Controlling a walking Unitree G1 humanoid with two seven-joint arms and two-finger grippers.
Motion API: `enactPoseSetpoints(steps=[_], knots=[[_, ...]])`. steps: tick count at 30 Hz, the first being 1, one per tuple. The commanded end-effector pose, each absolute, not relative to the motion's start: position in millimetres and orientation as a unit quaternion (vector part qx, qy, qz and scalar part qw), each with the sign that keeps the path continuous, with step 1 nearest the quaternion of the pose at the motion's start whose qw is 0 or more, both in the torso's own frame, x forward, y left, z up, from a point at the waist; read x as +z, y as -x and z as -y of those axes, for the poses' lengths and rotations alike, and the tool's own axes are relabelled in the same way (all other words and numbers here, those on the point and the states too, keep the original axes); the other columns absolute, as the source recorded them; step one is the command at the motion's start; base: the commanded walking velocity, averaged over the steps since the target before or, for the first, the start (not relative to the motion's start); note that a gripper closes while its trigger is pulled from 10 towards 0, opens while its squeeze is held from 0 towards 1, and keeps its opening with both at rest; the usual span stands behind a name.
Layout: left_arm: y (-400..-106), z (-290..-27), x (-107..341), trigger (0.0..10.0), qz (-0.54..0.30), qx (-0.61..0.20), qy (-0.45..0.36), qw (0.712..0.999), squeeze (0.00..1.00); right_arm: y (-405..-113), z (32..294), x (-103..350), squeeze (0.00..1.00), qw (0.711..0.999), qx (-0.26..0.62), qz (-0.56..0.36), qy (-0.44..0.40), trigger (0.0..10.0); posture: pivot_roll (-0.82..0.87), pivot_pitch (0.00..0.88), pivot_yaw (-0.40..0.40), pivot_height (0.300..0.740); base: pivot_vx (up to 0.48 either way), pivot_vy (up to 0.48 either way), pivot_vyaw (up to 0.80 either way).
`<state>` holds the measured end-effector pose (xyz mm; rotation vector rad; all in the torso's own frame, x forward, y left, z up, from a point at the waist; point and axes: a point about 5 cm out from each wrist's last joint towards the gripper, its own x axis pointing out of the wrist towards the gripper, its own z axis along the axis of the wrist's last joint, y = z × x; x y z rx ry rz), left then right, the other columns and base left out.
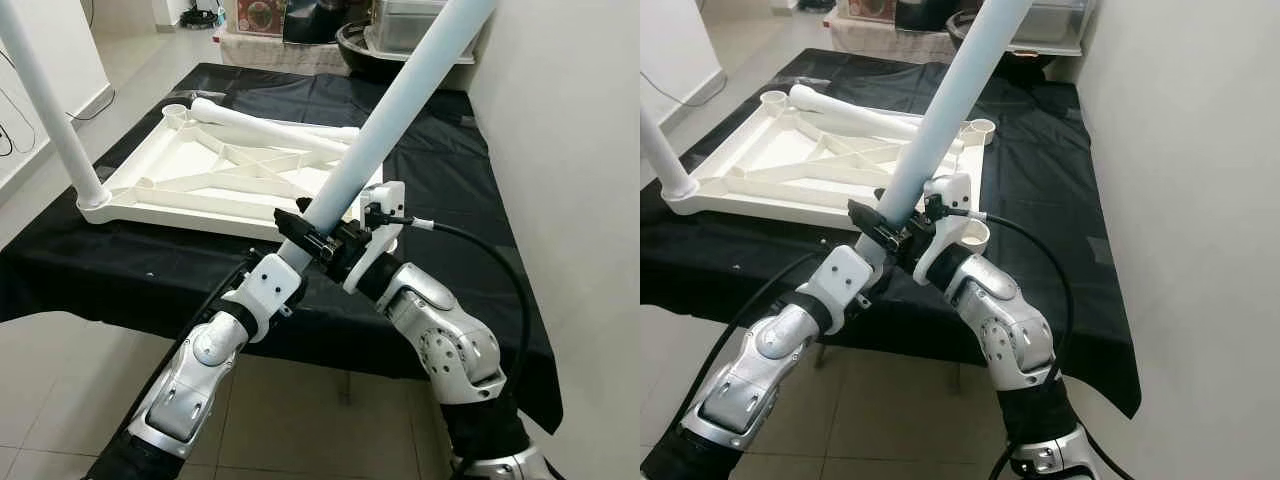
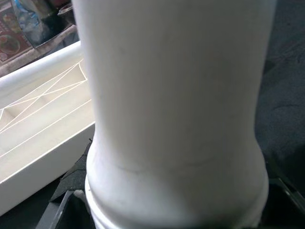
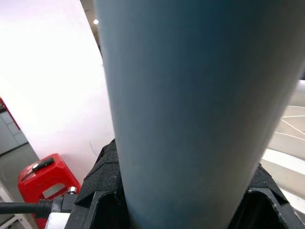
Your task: Building children table
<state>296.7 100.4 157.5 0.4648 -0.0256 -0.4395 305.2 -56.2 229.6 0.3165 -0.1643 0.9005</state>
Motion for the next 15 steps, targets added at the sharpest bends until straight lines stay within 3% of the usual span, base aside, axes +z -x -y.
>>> enactPoseSetpoints(steps=[1,2,3,5,6,7,8,9,10,15], knots=[[-288,-85,156,10.0,0.025,-0.262,-0.22,0.939,0.0,-302,46,226,0.0,0.876,0.454,0.074,-0.141,10.0,0.07,0.091,-0.061,0.74,0.0,0.0,0.0],[-288,-85,156,10.0,0.025,-0.262,-0.22,0.939,0.0,-302,46,226,0.0,0.876,0.454,0.074,-0.141,10.0,0.07,0.091,-0.061,0.74,0.0,0.0,0.0],[-286,-86,154,10.0,0.022,-0.273,-0.22,0.936,0.0,-304,48,227,0.14,0.877,0.453,0.081,-0.138,10.0,0.07,0.092,-0.059,0.74,0.0,0.0,0.0],[-285,-88,153,10.0,0.019,-0.28,-0.219,0.935,0.0,-305,50,228,0.14,0.877,0.453,0.085,-0.135,10.0,0.07,0.091,-0.06,0.74,0.0,0.0,0.0],[-282,-91,151,10.0,0.013,-0.296,-0.211,0.931,0.0,-307,53,229,1.0,0.878,0.451,0.088,-0.132,10.0,0.07,0.095,-0.061,0.74,0.0,0.0,0.0],[-282,-91,151,10.0,0.013,-0.296,-0.211,0.931,0.0,-307,53,229,1.0,0.878,0.451,0.088,-0.132,10.0,0.07,0.095,-0.061,0.74,0.0,0.0,0.0],[-279,-95,150,10.0,0.008,-0.311,-0.203,0.929,0.0,-309,56,231,0.9,0.877,0.454,0.089,-0.129,10.0,0.07,0.096,-0.06,0.74,0.0,0.0,0.0],[-279,-95,150,10.0,0.008,-0.311,-0.203,0.929,0.0,-309,56,231,0.9,0.877,0.454,0.089,-0.129,10.0,0.07,0.096,-0.06,0.74,0.0,0.0,0.0],[-277,-99,149,10.0,0.004,-0.325,-0.202,0.924,0.0,-310,59,233,0.0,0.871,0.464,0.089,-0.136,10.0,0.08,0.1,-0.058,0.74,0.0,0.0,0.0],[-270,-104,150,10.0,-0.003,-0.363,-0.188,0.913,0.0,-313,67,237,0.0,0.856,0.483,0.093,-0.157,10.0,0.08,0.103,-0.056,0.74,0.0,0.0,0.0]])
